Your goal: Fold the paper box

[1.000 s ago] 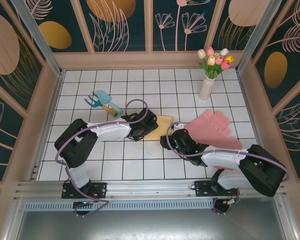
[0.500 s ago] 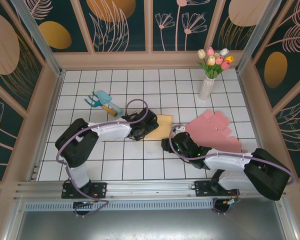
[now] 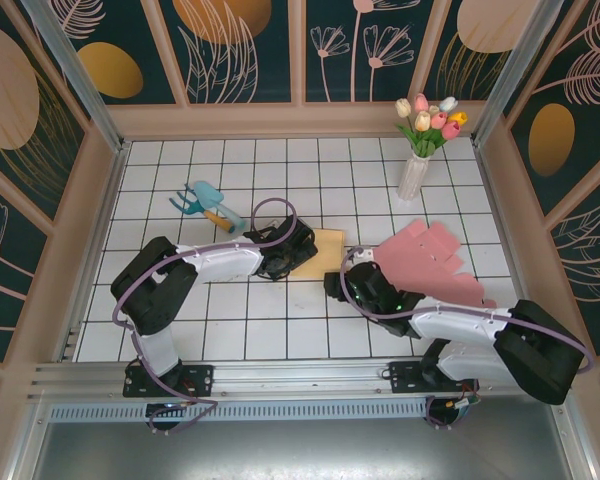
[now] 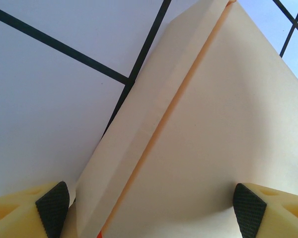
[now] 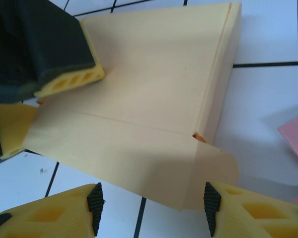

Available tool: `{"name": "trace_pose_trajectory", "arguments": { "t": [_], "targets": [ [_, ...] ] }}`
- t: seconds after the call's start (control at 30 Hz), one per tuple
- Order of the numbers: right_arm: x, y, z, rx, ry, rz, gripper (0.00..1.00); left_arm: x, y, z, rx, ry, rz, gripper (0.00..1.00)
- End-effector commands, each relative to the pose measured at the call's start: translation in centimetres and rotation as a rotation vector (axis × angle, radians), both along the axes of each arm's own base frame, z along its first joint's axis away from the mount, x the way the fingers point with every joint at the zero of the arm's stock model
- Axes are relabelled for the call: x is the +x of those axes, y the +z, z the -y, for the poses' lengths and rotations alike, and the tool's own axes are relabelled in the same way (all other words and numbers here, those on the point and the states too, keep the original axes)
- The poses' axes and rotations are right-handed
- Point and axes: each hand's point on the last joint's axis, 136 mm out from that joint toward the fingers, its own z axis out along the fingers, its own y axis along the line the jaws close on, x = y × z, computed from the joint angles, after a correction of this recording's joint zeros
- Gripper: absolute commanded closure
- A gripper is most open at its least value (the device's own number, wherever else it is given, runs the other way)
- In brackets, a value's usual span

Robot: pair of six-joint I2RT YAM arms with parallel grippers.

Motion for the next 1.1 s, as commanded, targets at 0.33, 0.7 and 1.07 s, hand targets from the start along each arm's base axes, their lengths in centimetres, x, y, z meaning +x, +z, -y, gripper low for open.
{"name": "trace_pose_trajectory", "arguments": {
  "t": [0.33,0.7,1.07],
  "targets": [
    [1.4,-1.0,-0.9,-0.043,0.002,-0.008,0.41,-1.2,-2.2,-1.2,0.069,0.003,-0.061,0.14],
    [0.8,0.3,-2.8,0.049,0.093,0.015,0.46,-1.3,-2.3,-1.2,0.069,-0.002,-0.06,0.14],
    [0.8,0.1,-2.6,0.021,0.11,0.039,0.52,-1.3,-2.3,-1.2,0.072,-0.002,-0.062,0.14]
  ]
}}
